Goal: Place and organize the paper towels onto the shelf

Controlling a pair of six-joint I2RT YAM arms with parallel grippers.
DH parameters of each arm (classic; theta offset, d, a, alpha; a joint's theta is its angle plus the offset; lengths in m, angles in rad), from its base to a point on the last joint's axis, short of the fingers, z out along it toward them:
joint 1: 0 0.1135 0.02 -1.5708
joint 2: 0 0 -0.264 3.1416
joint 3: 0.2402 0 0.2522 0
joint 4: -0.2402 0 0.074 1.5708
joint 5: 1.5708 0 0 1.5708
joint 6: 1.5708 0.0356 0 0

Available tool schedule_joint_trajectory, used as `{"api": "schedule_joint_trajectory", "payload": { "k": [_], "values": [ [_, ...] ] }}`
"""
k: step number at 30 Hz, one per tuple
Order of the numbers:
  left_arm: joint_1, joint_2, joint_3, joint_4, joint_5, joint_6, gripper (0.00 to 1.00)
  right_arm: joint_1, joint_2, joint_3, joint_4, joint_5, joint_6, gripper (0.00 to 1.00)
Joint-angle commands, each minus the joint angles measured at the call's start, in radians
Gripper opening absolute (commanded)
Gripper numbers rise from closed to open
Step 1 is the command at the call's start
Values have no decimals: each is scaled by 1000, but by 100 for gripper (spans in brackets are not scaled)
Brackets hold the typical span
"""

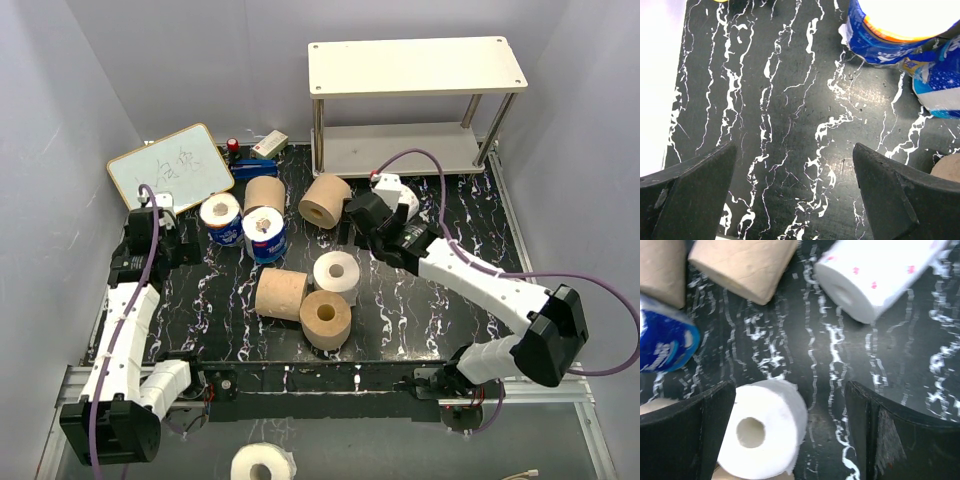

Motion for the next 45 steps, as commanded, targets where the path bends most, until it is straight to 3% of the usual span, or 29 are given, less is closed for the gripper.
{"api": "schedule_joint_trajectory", "payload": {
  "k": [1, 4, 23, 29, 45],
  "values": [
    [-38, -27, -10, 14, -32, -5, 98, 5, 26, -29, 172, -203, -41, 89],
    [-51, -32, -14, 18, -39, -6, 98, 5, 42, -49, 206, -274, -34, 88],
    [-80, -67, -23, 23, -4, 6, 98, 6, 25, -205, 197, -248, 26, 90],
    [-80, -63, -22, 20, 11, 7, 98, 7, 55, -206, 197, -275, 36, 84],
    [-80, -48, -18, 13, 27, 10, 98, 10, -49, -241, 167, -278, 41, 85]
  ]
}}
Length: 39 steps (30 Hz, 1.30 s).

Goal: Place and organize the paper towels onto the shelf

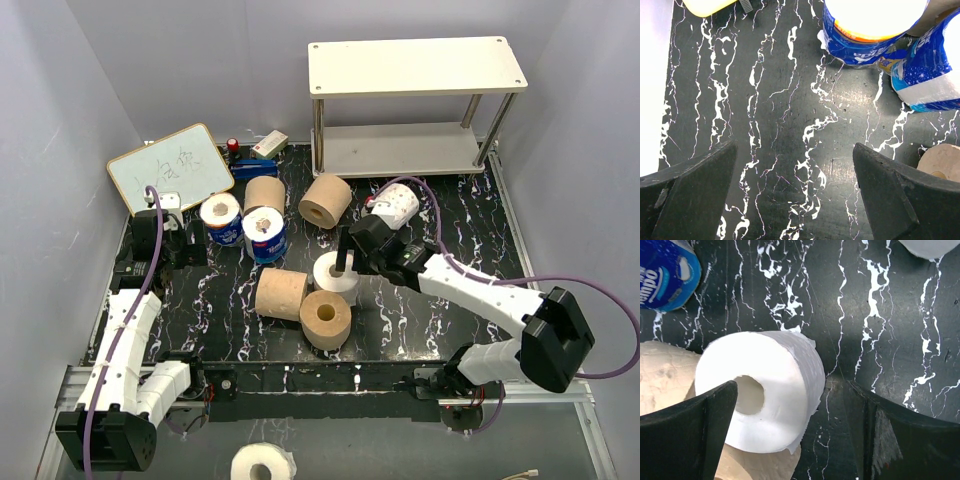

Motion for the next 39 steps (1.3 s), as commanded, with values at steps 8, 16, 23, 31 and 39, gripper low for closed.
{"api": "schedule_joint_trajectory", "payload": {
  "k": [8, 16, 23, 31, 39],
  "values": [
    [-4, 4, 6, -16, 34, 10, 98, 4, 39, -40, 32, -16, 10, 85],
    [-3, 5, 6, -15, 33, 9, 98, 5, 98, -33, 88, -19, 4, 74],
    [-4, 2, 6, -16, 34, 9, 98, 5, 223, 3, 120, -60, 28, 43],
    [-5, 5, 6, -17, 35, 9, 98, 5, 163, 123, -30, 103, 18, 0],
    [-9, 3, 5, -16, 36, 9, 98, -46, 117, 363, -288, 398, 115, 0]
  ]
}}
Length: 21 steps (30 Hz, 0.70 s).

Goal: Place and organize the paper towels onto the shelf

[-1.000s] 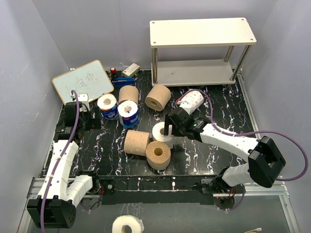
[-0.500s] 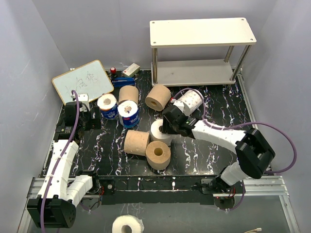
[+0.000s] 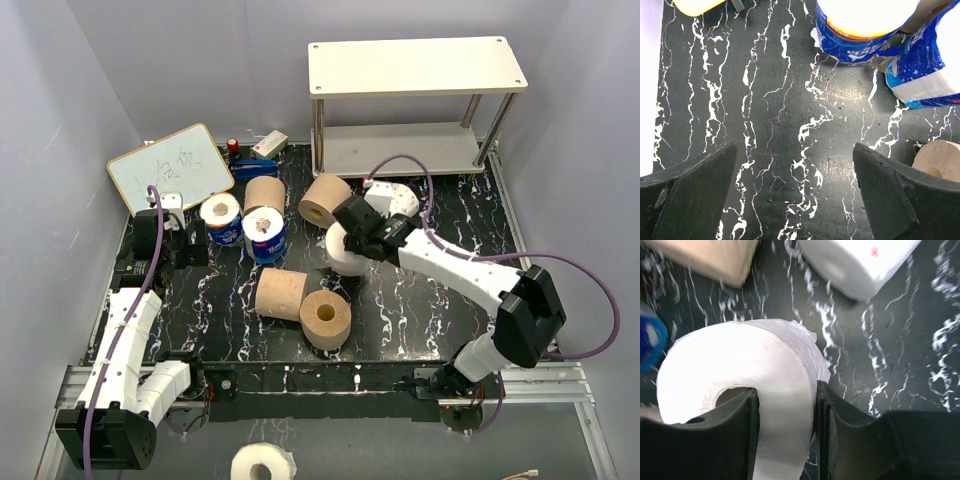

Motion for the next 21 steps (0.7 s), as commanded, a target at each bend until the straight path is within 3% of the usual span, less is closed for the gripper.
{"api": "schedule_joint_trajectory", "payload": {
  "k": [1, 8, 11, 16, 21],
  "values": [
    [-10, -6, 5, -15, 9, 7, 98, -67, -62, 162, -99, 190, 75, 0],
    [-27, -11, 5, -13, 4, 8, 98, -163, -95, 220, -49, 231, 71, 0],
    [-35, -14, 3, -12, -4, 6, 98, -271, -101, 210, -35, 250, 83, 0],
    [-50, -21, 1, -8, -15, 4, 98, -536, -126, 126, 108, 99, 95, 0],
    [-71, -22, 0, -5, -41, -1, 98, -607, -100, 91, 199, 166, 187, 0]
  ]
}}
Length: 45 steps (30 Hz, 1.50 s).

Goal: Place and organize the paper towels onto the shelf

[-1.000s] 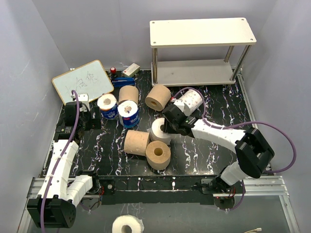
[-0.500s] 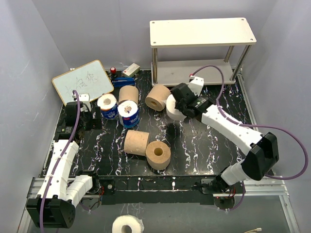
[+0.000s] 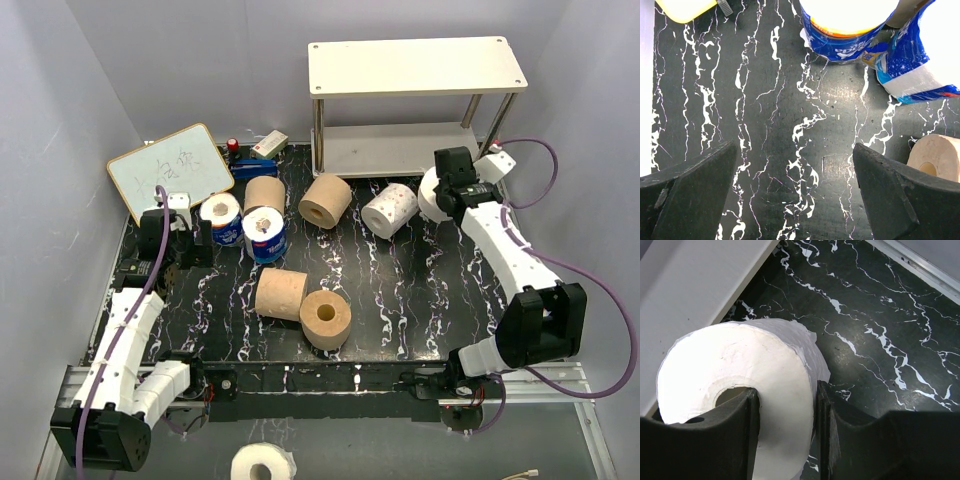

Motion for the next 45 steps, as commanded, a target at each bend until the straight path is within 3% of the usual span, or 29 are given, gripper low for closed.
{"api": "schedule_joint_trajectory", "payload": {
  "k": [1, 6, 12, 18, 38, 45],
  "values": [
    [-23, -21, 0, -4, -29, -4, 98, -17, -32, -24, 194, 44, 115, 0],
    [-44, -24, -2, 2, -44, -5, 98, -31, -11, -120, 440, 30, 220, 0],
    [-65, -30, -6, 9, -65, -8, 98, -35, 81, -70, 466, 95, 342, 0],
    [-106, -31, -16, 26, -114, -5, 98, -45, 156, -67, 609, 120, 367, 0],
    [-220, -4, -40, 66, -212, 18, 98, -171, 518, 344, 528, -22, 405, 0],
    [-235, -9, -49, 76, -215, 26, 98, -181, 579, 395, 506, -89, 442, 0]
  ]
}}
